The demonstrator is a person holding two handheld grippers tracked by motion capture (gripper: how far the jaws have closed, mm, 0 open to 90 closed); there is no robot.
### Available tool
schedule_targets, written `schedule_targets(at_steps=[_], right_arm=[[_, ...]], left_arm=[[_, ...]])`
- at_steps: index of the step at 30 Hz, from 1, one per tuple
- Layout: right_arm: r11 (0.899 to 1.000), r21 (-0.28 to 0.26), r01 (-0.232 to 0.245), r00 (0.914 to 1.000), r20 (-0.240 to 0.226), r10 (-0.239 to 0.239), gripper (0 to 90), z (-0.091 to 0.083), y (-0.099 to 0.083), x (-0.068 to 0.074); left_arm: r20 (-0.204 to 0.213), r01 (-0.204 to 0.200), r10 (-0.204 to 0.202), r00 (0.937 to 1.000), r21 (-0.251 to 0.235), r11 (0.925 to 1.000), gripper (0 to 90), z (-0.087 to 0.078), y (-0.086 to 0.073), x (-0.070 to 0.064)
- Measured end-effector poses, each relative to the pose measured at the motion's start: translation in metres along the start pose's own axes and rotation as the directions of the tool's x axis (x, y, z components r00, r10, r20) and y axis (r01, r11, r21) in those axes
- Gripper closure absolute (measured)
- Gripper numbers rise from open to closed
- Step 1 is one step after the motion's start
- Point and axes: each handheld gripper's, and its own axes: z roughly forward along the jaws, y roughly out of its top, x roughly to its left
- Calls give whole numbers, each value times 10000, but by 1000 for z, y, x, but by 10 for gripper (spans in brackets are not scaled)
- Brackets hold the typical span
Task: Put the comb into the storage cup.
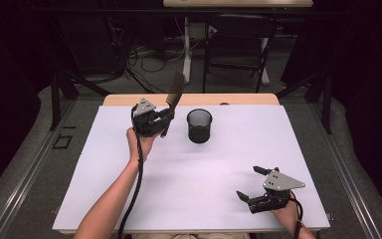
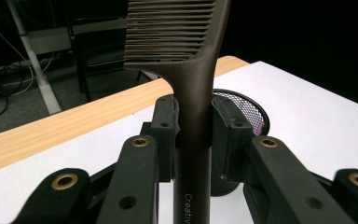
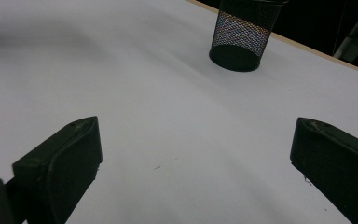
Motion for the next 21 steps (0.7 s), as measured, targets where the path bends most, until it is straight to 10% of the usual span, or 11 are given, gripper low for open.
schedule_targets(at_steps=[21], right_arm=[[10000,-8,2,10000,8,-2,16,-1,0,0]], left_arm=[[108,103,-100,9999,-314,9995,726,8,11,-2]])
